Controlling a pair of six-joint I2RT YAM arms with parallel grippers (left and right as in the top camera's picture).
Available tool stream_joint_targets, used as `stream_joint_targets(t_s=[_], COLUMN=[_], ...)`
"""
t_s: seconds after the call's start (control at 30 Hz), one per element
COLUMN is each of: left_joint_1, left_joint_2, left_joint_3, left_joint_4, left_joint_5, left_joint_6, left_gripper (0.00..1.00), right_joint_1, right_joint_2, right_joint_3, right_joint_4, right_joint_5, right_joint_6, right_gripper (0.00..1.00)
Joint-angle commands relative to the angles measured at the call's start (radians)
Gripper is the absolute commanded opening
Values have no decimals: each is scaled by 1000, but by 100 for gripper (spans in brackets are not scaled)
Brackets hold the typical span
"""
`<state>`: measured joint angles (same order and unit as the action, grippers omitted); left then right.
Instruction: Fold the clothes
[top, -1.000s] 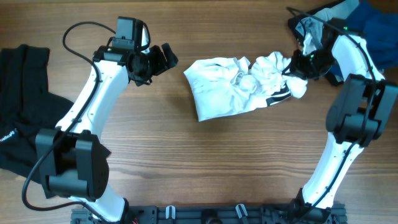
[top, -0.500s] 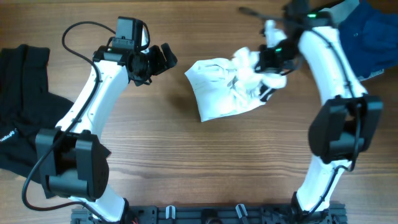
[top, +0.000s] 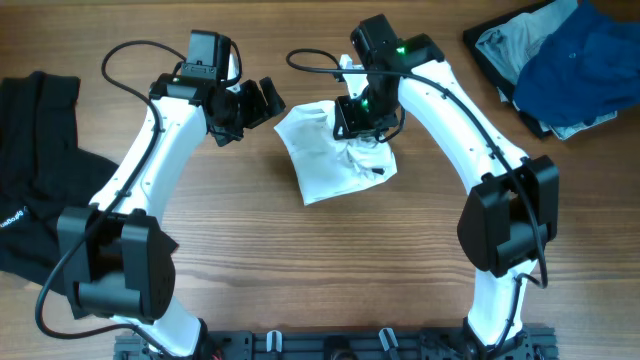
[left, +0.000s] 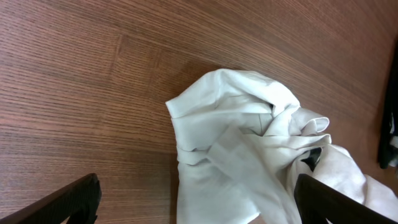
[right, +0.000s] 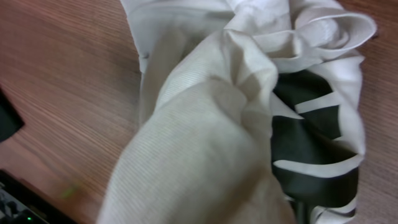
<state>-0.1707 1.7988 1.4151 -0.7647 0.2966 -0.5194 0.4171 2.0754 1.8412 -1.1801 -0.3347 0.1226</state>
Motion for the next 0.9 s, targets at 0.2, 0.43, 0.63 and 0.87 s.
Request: stream_joint_targets(t_s=[0.2,0.43,0.63,0.87], left_joint_1=[6,21,66,96], left_joint_2=[-14,-14,-14,-14], left_joint_3=[12,12,12,12], left_joint_4=[-3,-4,-8,-12], left_joint_5=[-37,-71,-71,-71], left_joint_6=[45,45,44,45], left_gripper=[100,100,100,100], right_joint_1=[4,64,143,151], right_joint_2=[33,63,85,84], right_joint_3=[12,12,12,13], right_joint_4=[18,41,36,74], right_joint_5=[-10,-17,-6,0], right_joint_6=[19,11,-43,-59], right_gripper=[30,39,77,71])
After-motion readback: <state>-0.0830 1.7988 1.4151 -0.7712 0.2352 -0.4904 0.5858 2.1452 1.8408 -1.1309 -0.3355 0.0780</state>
